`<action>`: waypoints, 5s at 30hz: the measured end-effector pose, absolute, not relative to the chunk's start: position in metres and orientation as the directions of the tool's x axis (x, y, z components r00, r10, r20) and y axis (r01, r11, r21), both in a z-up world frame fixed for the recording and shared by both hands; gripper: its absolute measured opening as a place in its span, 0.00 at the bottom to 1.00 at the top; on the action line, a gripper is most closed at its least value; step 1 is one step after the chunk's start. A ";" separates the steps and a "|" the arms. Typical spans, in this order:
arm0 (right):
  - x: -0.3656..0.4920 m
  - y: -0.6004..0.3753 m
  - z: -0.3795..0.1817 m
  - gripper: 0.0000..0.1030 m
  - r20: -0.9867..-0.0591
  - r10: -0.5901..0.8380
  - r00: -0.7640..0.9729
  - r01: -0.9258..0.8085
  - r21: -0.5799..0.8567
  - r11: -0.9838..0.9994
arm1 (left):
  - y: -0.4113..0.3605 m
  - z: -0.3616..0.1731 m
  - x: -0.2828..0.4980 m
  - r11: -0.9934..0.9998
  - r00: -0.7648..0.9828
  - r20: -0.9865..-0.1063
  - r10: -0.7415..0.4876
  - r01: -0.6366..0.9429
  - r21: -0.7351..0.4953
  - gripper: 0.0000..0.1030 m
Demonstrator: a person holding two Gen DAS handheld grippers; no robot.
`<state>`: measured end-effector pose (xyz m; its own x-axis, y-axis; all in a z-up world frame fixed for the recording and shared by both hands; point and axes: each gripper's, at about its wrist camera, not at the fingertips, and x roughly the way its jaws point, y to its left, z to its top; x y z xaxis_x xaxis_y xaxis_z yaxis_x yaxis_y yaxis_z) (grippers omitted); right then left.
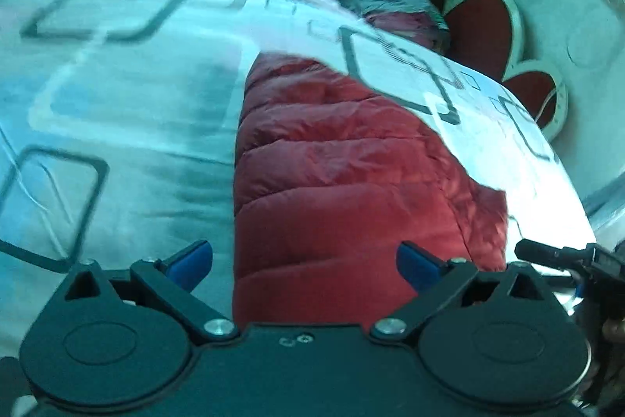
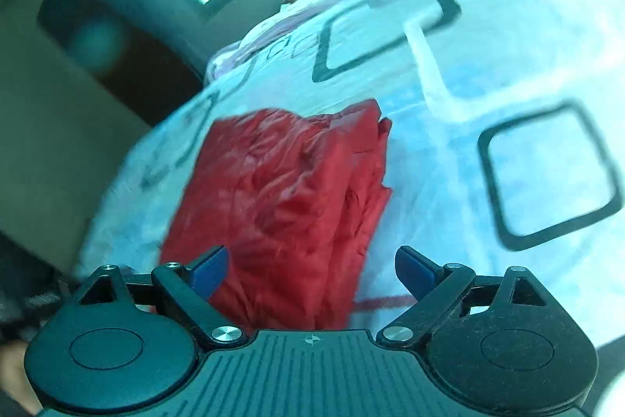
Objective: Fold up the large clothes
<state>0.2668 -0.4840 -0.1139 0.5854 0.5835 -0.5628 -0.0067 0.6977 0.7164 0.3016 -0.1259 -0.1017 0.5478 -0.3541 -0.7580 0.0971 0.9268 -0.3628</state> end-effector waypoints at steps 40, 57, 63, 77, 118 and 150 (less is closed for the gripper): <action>0.287 -0.418 -0.136 0.37 -0.582 0.573 0.578 0.097 0.746 0.659 | -0.104 -0.141 0.368 0.792 0.355 -0.712 -0.606 0.352 -0.499 0.65; 0.314 -0.347 -0.075 0.36 -0.505 0.607 0.613 -0.082 0.724 0.685 | -0.026 -0.087 0.365 0.795 0.476 -0.637 -0.606 0.362 -0.487 0.63; 0.342 -0.273 -0.067 0.36 -0.494 0.635 0.593 -0.131 0.720 0.682 | 0.042 -0.078 0.370 0.817 0.517 -0.634 -0.575 0.320 -0.479 0.63; 0.404 -0.101 -0.103 0.36 -0.491 0.710 0.505 -0.131 0.769 0.625 | 0.203 -0.091 0.393 0.867 0.524 -0.696 -0.492 0.219 -0.448 0.64; 0.405 -0.089 -0.103 0.19 -0.678 0.442 0.588 -0.139 0.453 0.880 | 0.176 -0.080 0.399 0.874 0.545 -0.719 -0.431 0.449 -0.184 0.57; 0.298 -0.027 -0.143 0.19 -0.755 0.469 0.458 -0.294 0.369 0.882 | 0.125 -0.116 0.264 0.930 0.624 -0.771 -0.124 0.345 0.129 0.57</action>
